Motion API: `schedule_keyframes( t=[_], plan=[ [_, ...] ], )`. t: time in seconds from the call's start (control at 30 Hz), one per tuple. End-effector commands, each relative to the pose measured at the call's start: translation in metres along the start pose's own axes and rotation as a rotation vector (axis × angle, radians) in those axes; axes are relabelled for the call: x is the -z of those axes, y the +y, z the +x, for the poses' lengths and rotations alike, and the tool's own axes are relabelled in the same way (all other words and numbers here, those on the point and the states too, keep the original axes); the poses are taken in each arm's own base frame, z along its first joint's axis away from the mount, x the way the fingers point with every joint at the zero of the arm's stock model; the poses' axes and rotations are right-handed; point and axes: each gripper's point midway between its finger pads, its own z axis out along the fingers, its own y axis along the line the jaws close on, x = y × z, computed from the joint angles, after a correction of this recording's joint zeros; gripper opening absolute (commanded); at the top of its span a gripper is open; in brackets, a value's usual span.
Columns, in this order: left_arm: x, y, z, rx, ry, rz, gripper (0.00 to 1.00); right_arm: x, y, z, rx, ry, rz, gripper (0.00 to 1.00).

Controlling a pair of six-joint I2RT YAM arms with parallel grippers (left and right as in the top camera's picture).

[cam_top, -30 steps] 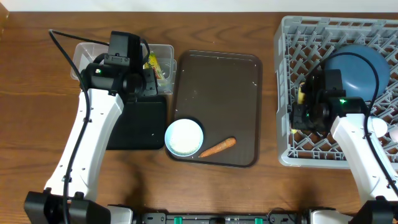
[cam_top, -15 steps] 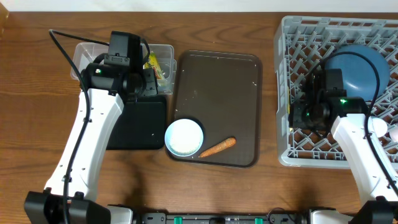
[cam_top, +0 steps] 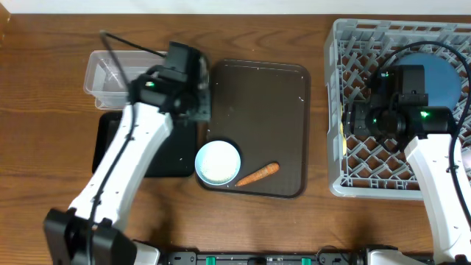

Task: Sort waste into correct bins and load items into the dishwasher rack
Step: 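Reach the left gripper to the white bowl of rice and grasp it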

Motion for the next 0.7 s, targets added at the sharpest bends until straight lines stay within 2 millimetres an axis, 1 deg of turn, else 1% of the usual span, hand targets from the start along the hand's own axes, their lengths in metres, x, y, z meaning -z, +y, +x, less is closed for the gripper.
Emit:
schedule_keyframes(
  t=[0.0,0.07,0.2,0.33,0.5,0.67],
  plan=[
    [-0.021,-0.021,0.018,0.011,0.079,-0.001,0.46,0.003,-0.002,-0.001,0.0,-0.003,0.0,0.79],
    [-0.032,-0.036,0.031,0.018,0.13,-0.007,0.45,0.003,-0.002,-0.001,0.0,-0.002,0.001,0.79],
    [-0.05,-0.057,0.055,0.0,0.21,-0.025,0.45,0.003,-0.003,0.0,0.0,-0.001,0.001,0.78],
    [-0.069,-0.07,0.08,-0.023,0.298,-0.063,0.45,0.003,-0.003,0.001,0.0,0.003,0.002,0.78],
    [-0.088,-0.072,0.104,-0.02,0.387,-0.119,0.45,0.003,-0.007,0.002,-0.001,0.007,0.024,0.79],
    [-0.099,-0.067,0.114,-0.022,0.437,-0.152,0.45,0.003,-0.007,0.002,0.001,0.007,0.027,0.78]
  ],
)
